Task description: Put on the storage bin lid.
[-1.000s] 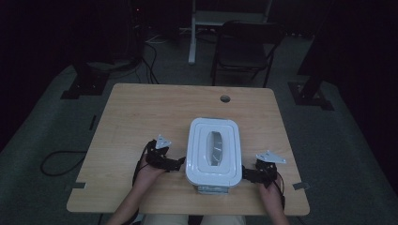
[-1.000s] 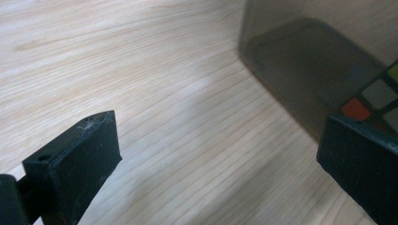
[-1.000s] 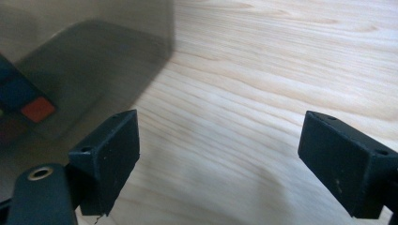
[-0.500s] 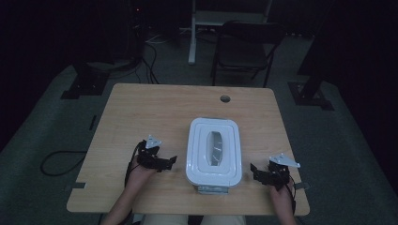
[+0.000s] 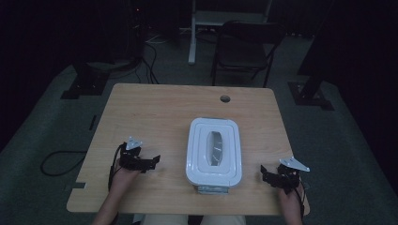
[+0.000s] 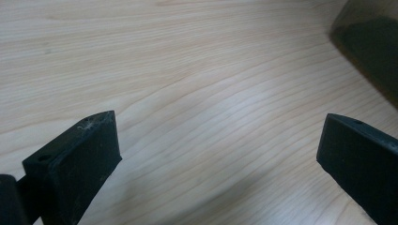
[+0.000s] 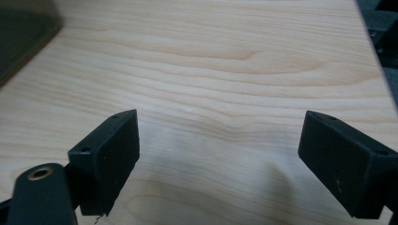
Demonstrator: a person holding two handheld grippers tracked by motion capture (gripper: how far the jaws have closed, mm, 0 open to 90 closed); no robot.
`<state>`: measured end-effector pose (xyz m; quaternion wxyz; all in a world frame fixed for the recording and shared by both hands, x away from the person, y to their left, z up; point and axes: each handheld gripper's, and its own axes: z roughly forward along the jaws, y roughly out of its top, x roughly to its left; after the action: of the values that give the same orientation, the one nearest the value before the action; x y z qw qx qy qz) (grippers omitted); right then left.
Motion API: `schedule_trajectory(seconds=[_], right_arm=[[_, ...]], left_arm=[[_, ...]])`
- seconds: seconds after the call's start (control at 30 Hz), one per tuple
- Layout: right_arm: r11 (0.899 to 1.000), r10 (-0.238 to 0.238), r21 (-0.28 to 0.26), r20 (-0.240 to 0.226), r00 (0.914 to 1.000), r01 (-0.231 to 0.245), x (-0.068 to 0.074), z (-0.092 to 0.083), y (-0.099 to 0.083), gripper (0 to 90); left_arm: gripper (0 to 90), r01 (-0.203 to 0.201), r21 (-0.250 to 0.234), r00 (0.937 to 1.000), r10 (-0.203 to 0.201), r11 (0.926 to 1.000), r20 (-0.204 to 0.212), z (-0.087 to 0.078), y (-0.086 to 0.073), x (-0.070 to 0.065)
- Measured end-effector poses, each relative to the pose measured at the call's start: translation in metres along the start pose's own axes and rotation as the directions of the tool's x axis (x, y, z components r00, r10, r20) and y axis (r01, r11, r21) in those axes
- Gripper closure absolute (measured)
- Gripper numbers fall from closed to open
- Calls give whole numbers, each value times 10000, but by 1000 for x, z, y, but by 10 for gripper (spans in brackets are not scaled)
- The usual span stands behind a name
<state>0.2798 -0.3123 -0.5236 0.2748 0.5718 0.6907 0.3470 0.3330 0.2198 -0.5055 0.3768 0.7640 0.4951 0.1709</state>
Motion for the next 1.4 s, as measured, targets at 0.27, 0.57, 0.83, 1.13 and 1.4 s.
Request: schedule_trajectory(seconds=[0.27,0.57,0.83,1.13,1.4], right_arm=[[9988,452,162,673,9967,-464,-11,2,-1,129],[9909,775,1010,1097,9909,-887,-17,6,-1,130],[9906,797,1022,1102,9907,-911,-17,6,-1,127],[9902,853,1008,1161,9896,-971,-15,5,-2,129],[9904,829,1011,1132,9901,-944,-14,5,-2,129]], left_arm=[[6,290,-105,9989,-294,9995,-355,-17,-7,13],[6,950,-277,9874,-977,9951,-1246,-36,-20,36],[6,1364,33,9703,-1329,9907,-2020,-41,-33,48],[6,2050,208,9358,-1897,9786,-2971,-46,-45,63],[6,2196,56,9278,-2071,9756,-3104,-45,-53,66]])
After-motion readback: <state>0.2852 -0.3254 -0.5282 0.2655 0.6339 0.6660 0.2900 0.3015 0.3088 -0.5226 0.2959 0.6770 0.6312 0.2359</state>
